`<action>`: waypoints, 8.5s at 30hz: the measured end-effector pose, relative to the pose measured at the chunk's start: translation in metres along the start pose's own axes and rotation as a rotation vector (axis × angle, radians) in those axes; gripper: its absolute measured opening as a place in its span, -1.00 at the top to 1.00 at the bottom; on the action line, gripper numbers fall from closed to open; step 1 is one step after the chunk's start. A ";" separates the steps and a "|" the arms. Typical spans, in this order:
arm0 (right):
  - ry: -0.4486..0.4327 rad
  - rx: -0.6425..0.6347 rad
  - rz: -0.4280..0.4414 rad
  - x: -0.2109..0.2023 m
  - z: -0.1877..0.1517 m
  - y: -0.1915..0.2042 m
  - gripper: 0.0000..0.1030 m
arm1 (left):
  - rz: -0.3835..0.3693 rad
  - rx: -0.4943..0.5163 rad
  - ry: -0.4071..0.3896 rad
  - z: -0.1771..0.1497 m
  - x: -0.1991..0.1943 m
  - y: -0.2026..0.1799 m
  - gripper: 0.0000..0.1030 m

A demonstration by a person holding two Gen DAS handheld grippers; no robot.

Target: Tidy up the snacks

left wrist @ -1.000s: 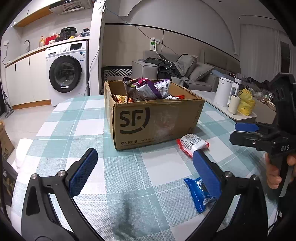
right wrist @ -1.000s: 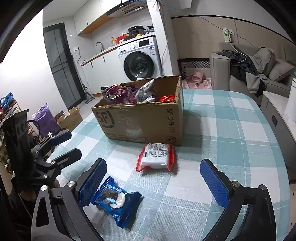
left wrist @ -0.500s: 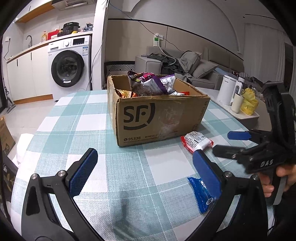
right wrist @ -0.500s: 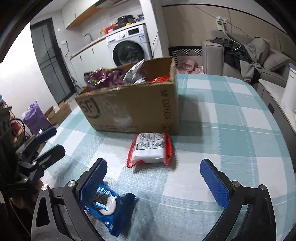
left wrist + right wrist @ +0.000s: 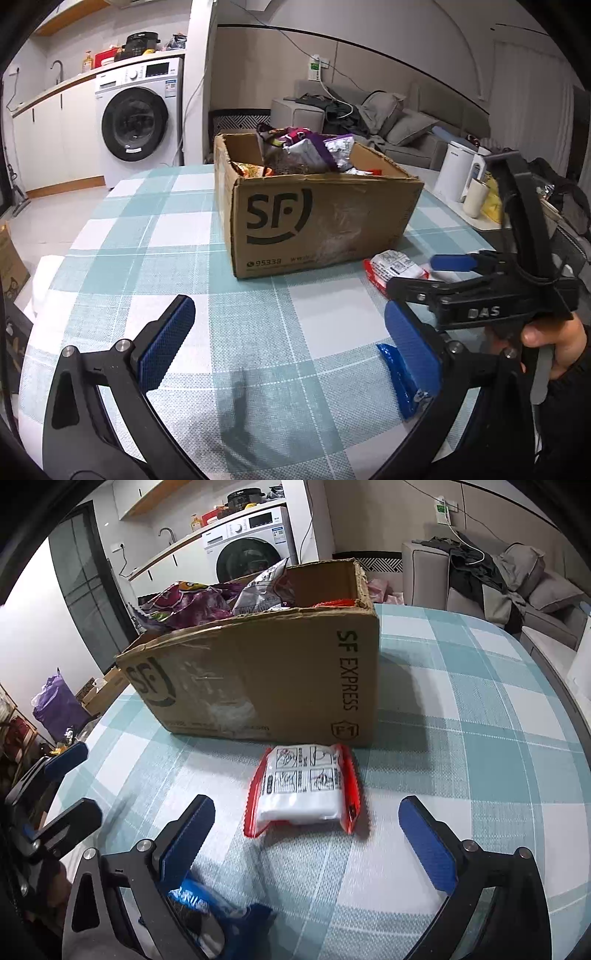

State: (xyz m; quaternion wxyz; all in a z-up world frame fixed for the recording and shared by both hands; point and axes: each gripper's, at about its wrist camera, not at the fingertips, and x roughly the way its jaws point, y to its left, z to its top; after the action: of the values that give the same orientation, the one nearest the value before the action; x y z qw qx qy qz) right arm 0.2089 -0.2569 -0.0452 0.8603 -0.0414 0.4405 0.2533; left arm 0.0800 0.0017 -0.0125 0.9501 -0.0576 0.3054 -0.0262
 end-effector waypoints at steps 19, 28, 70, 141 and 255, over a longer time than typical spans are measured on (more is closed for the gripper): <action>-0.053 0.026 0.070 -0.027 -0.019 0.000 0.06 | 0.018 0.012 0.006 -0.001 0.003 -0.001 -0.98; -0.083 0.079 0.102 -0.054 -0.028 -0.019 0.06 | -0.040 0.055 0.100 -0.006 0.011 -0.028 -0.98; -0.119 0.117 0.096 -0.067 -0.028 -0.037 0.06 | -0.238 0.107 0.273 -0.035 0.026 -0.077 0.02; -0.319 -0.008 0.171 -0.118 0.028 0.014 0.06 | -0.156 0.034 0.019 0.074 -0.039 0.007 0.63; -0.571 -0.097 0.053 -0.099 -0.031 0.003 -1.00 | 0.078 0.019 -0.214 0.025 -0.025 0.048 -0.98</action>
State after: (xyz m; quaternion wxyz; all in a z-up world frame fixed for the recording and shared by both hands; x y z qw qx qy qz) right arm 0.1370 -0.3028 0.0140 0.9395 0.0019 0.1689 0.2979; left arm 0.0751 0.0536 0.0162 0.9781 -0.0392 0.2041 0.0141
